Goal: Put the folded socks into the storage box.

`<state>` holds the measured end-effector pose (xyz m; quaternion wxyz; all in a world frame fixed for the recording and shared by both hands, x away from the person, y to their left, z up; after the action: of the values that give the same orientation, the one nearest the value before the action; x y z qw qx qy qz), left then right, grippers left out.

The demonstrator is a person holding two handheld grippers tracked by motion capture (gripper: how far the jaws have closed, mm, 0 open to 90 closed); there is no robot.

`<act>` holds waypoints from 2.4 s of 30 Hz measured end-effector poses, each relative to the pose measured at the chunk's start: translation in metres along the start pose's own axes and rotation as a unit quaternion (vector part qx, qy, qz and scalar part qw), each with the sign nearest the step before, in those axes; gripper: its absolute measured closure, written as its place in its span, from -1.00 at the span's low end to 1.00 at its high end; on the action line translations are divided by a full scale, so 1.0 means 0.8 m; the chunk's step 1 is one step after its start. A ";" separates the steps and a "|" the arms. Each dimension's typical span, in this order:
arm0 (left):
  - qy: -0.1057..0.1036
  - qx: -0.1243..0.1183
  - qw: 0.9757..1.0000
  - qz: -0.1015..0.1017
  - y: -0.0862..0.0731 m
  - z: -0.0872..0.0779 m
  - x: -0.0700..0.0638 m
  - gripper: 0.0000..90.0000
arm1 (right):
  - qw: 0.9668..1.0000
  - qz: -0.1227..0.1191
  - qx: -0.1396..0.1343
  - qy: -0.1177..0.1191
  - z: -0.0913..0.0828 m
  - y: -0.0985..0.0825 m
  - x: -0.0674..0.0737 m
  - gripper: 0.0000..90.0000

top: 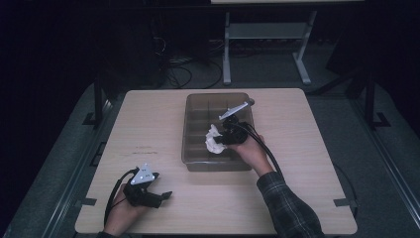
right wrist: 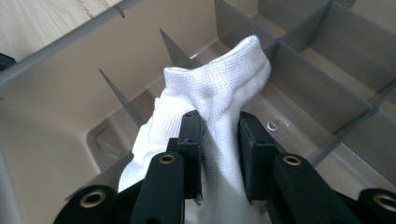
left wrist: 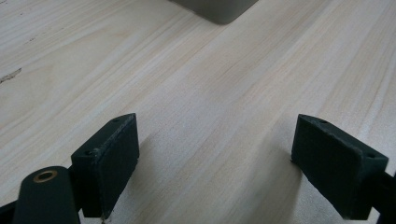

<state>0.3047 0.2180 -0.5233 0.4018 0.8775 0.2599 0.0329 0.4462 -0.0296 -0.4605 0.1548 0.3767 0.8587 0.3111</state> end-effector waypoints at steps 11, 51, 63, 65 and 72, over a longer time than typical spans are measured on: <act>0.000 -0.003 1.000 -0.002 0.000 0.001 0.000 -0.68 | 0.999 -0.010 0.040 -0.005 0.017 -0.003 0.002 0.63; 0.000 0.000 1.000 -0.001 0.000 0.000 0.000 -0.67 | 0.996 -0.030 0.084 -0.028 0.022 -0.005 0.000 0.45; -0.001 -0.003 1.000 -0.003 0.000 0.000 0.000 -0.67 | 0.995 -0.028 0.090 -0.021 0.030 -0.007 0.001 1.00; -0.001 -0.003 1.000 -0.003 0.000 0.000 0.000 -0.67 | 0.994 -0.037 0.094 -0.029 0.034 -0.008 0.002 1.00; 0.000 -0.002 1.000 -0.002 0.000 0.000 0.000 -0.68 | 0.992 -0.049 0.102 -0.048 0.040 -0.011 0.004 0.99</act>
<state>0.3046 0.2177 -0.5232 0.4033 0.8763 0.2614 0.0324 0.4554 -0.0184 -0.4903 0.1718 0.3625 0.8949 0.1956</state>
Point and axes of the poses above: each handheld gripper's, and its own axes: z roughly forward along the jaws, y roughly out of its top, x roughly to its left, the point moved 7 cm from there along z, roughly forward along the jaws, and after that the axes turned 13 degrees about -y, right-handed, at the moved point
